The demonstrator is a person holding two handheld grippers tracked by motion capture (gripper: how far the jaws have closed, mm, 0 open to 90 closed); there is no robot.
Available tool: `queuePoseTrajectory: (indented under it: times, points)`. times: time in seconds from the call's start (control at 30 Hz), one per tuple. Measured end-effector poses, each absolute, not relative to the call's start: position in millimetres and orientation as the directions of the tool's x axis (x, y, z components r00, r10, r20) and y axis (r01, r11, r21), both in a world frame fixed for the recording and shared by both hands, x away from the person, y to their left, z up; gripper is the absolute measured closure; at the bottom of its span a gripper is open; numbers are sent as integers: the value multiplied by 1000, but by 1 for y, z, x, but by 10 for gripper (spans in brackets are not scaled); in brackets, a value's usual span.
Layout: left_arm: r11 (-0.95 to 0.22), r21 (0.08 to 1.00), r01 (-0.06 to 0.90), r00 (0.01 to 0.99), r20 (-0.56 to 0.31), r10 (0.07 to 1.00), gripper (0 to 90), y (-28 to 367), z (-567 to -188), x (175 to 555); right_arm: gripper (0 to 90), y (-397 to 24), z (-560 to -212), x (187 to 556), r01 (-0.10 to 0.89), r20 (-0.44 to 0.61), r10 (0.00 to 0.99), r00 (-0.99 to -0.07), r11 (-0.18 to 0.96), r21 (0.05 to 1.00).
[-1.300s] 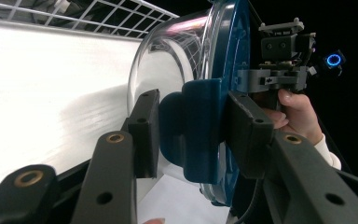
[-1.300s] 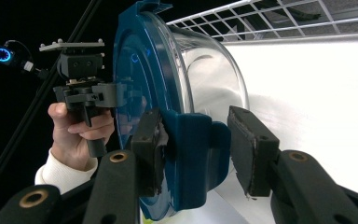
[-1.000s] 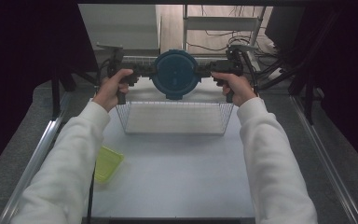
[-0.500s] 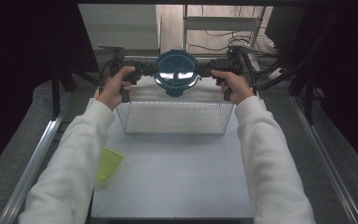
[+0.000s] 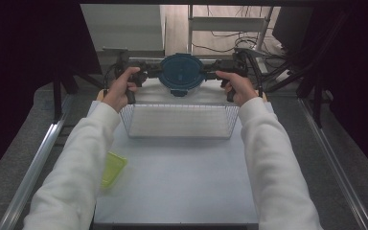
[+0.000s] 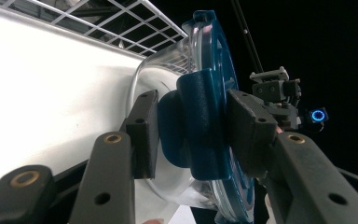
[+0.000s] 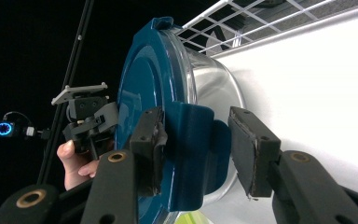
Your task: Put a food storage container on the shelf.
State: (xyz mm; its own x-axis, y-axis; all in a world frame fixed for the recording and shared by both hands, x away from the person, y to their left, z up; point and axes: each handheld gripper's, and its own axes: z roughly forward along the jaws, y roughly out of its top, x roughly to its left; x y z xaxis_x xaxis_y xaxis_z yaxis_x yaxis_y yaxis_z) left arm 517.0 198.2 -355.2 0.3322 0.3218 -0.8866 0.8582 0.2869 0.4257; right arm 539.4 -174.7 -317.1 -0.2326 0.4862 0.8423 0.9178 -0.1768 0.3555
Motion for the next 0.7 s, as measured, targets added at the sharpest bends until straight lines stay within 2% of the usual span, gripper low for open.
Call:
queuePoseTrajectory:
  times: [0.7]
  points:
    - [324,374,869,276,-910,310,551,196,-361,522,550,-173,-322,543,915,841,502,-200,-211,344]
